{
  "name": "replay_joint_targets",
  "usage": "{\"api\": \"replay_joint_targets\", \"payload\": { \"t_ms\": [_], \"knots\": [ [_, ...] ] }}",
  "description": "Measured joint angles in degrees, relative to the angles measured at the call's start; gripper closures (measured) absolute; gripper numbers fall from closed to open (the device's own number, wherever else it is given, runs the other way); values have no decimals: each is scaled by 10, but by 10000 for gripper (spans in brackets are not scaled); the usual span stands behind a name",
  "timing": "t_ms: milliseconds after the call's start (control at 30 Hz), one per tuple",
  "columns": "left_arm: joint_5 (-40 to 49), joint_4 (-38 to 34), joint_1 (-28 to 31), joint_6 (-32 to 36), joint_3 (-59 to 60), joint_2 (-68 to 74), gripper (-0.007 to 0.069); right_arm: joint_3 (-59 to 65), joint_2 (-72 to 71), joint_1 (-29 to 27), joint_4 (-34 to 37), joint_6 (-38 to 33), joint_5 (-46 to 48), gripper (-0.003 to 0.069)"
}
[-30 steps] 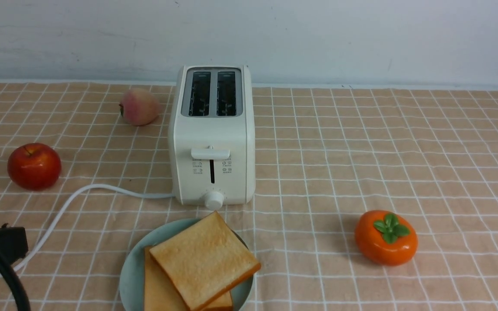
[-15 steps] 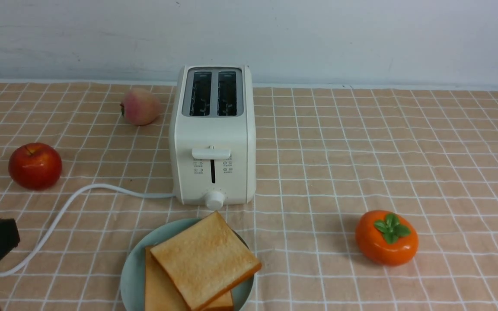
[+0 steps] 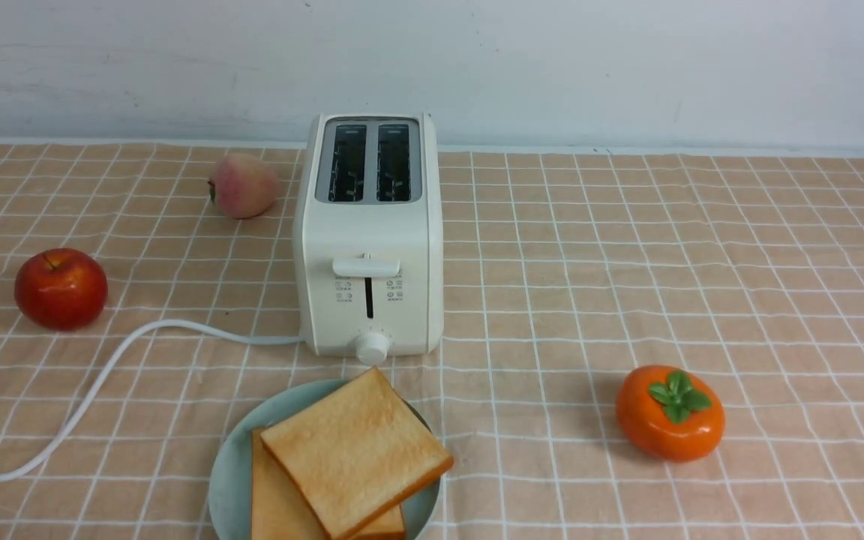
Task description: Take toasted bread from bread machine on light coffee tablecloth place on plate.
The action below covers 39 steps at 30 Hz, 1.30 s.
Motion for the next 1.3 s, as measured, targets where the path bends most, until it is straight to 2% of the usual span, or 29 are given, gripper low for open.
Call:
{"api": "replay_joint_targets", "payload": {
  "t_ms": [133,1133,1233,1300],
  "knots": [
    [54,0,0,0,3,0,602,0,0,0,-1,0,0,634],
    [58,0,0,0,3,0,568,0,0,0,-6,0,-1,600],
    [58,0,0,0,3,0,564,0,0,0,17,-7,-8,595],
    [58,0,0,0,3,0,559,2,0,0,94,-65,-14,594]
  ]
}}
